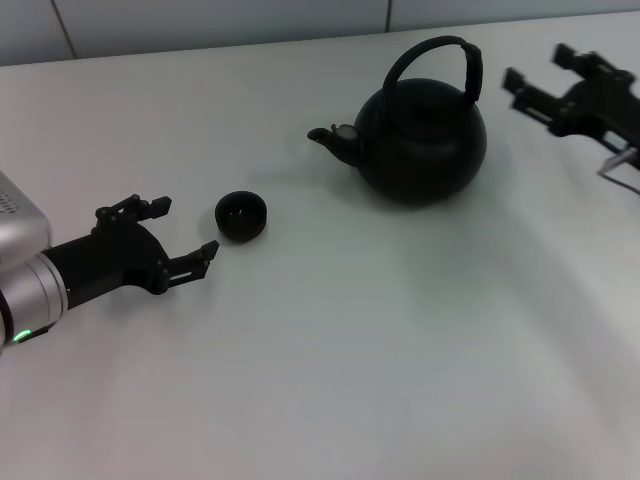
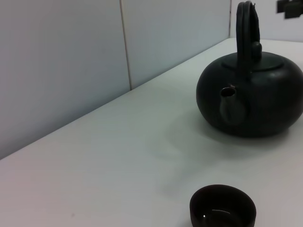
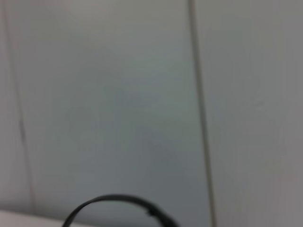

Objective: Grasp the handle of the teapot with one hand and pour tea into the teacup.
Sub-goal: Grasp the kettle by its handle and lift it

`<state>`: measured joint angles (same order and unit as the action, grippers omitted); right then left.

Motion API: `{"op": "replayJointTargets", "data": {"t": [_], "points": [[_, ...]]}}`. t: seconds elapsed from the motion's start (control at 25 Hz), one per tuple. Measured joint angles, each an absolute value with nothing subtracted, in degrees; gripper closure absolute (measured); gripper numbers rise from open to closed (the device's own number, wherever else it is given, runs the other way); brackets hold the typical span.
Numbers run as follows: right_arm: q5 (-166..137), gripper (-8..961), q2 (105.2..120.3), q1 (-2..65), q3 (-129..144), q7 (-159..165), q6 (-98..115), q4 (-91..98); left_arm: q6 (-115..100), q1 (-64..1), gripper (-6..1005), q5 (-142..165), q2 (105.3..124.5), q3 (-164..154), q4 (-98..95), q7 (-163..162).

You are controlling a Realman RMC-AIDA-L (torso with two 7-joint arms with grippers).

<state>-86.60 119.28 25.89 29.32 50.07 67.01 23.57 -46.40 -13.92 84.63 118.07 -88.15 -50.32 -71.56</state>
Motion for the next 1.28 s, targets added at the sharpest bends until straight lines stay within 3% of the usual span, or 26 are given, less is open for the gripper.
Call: {"op": "replayJointTargets", "data": {"t": [0.88, 1.2, 1.28], "points": [[-86.5, 156, 119.28, 32.3, 31.8, 49.2, 57.5, 21.1, -46.9, -14.2, 155, 84.6, 118.04, -88.6, -50.4, -71.8], [-86.4, 545, 119.29, 33.4, 32.2, 48.7, 56.5, 20.8, -46.9, -14.3, 155, 84.7, 118.04, -88.6, -50.2, -71.8], [-86.5, 590, 119.29, 33.7, 32.2, 48.7, 56.0, 20.7, -46.9, -14.3, 155, 84.7, 118.03, -88.6, -50.2, -71.7]]}}
